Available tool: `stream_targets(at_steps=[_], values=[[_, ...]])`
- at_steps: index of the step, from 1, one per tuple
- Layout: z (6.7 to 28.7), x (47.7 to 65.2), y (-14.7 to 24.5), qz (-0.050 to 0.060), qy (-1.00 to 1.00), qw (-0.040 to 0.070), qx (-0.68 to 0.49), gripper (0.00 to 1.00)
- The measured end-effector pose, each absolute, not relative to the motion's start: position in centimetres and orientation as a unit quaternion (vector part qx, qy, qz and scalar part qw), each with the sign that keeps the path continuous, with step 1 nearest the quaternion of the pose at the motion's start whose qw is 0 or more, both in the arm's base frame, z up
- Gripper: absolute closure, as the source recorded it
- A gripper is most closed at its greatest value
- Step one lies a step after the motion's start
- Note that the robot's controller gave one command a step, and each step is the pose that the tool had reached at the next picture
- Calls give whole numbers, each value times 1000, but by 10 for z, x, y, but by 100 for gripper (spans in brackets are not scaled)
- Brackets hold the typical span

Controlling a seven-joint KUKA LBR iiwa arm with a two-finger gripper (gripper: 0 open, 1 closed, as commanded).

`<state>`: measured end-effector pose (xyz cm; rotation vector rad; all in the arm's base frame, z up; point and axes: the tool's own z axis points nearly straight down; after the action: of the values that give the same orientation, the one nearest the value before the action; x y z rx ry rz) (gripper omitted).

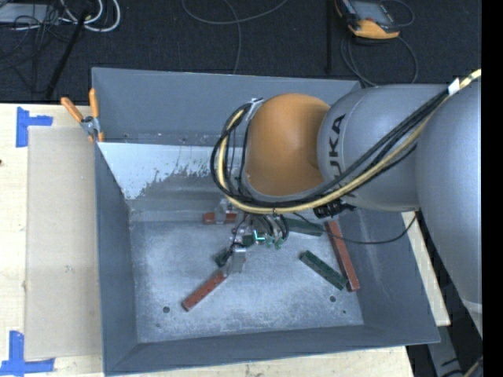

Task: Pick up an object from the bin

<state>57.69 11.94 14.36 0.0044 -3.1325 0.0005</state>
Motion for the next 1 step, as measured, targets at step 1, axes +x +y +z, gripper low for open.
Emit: stream_targets(at_steps=[1], values=[[66, 529, 139, 0, -998, 6, 61, 0]])
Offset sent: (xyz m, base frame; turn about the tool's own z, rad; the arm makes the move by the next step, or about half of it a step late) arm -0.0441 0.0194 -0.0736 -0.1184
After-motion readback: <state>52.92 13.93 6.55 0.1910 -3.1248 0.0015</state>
